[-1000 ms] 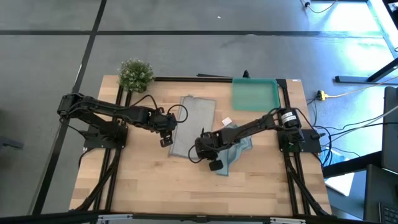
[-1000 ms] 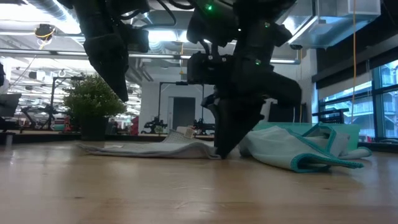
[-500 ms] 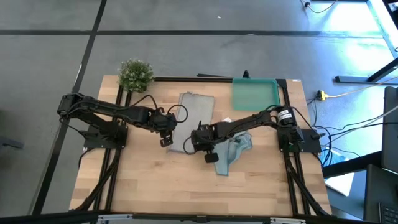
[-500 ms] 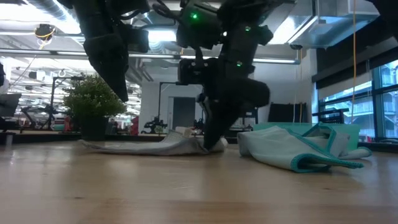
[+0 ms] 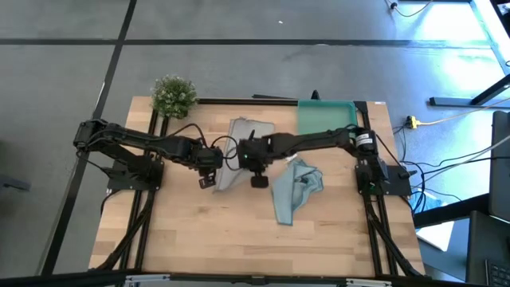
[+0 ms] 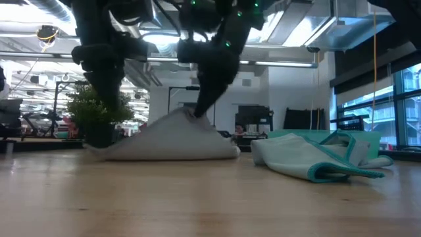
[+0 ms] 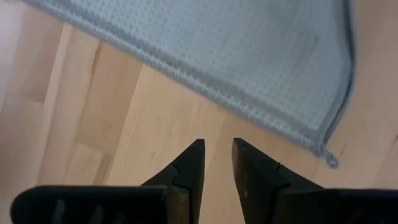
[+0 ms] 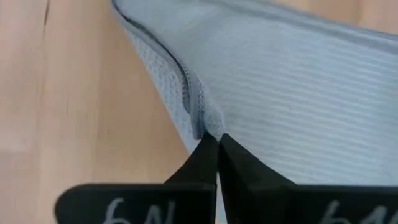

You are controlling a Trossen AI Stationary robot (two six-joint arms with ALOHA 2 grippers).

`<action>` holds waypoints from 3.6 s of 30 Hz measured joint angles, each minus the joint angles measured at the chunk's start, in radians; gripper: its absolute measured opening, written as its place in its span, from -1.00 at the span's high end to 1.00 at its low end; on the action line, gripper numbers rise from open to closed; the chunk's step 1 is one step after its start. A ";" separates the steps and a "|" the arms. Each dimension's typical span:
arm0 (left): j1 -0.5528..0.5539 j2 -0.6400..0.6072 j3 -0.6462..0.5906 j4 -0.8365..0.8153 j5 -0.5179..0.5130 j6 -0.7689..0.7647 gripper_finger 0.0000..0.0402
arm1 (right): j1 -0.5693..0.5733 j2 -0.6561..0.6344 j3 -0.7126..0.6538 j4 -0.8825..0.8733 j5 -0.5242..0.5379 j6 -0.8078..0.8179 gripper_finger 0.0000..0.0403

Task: Roll microfiber towels into tight, uniform cylinder then place into a basket
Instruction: Roll the grey microfiber towel

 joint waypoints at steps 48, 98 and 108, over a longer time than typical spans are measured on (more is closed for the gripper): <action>0.101 -0.004 0.000 -0.025 0.001 -0.112 0.61 | -0.274 -0.003 -0.105 -0.071 0.103 0.296 0.50; 0.233 -0.002 0.000 0.206 0.144 0.292 0.64 | -0.166 -0.003 0.032 -0.297 -0.447 -0.164 0.22; 0.233 -0.002 0.000 0.196 0.140 0.289 0.72 | -0.166 -0.003 0.032 -0.294 -0.447 -0.169 0.65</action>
